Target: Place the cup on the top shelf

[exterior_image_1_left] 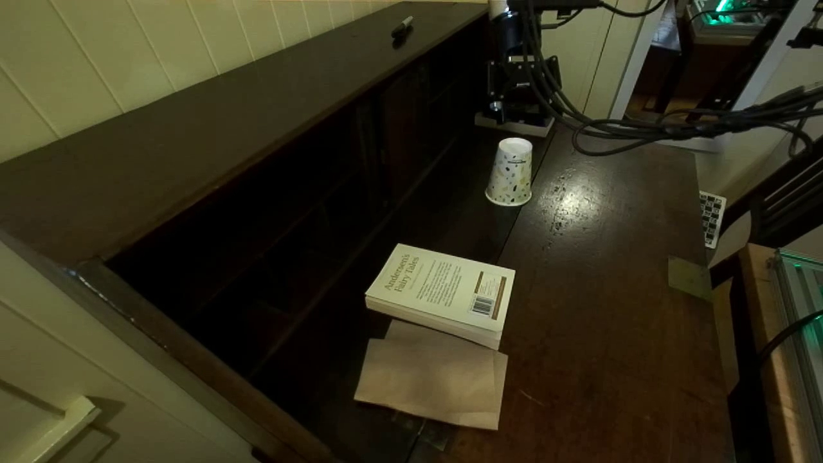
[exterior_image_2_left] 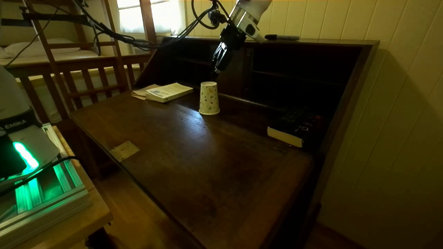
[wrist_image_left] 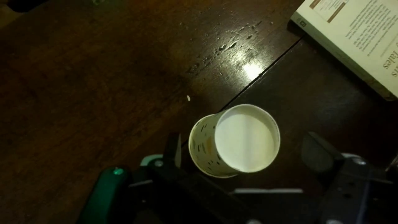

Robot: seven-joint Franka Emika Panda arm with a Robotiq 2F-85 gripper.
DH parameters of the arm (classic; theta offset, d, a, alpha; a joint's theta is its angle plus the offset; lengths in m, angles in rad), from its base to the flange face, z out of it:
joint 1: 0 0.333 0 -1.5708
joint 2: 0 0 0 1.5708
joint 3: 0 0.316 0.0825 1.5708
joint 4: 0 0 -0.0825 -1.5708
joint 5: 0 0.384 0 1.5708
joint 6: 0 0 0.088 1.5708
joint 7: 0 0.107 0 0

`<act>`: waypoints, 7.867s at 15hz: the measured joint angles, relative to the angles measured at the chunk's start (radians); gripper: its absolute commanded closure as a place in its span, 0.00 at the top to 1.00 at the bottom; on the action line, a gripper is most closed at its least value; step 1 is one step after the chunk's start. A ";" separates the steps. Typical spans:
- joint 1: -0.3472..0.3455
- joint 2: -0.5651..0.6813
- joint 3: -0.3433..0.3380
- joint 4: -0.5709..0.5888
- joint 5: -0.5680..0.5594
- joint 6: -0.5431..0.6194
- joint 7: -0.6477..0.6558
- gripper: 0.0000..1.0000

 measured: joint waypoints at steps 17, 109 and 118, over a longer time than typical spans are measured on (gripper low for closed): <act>-0.034 0.254 0.043 0.314 0.011 -0.198 0.000 1.00; 0.125 -0.097 0.025 0.080 -0.184 -0.048 0.161 0.34; 0.199 -0.416 0.029 -0.325 -0.312 0.315 0.190 0.34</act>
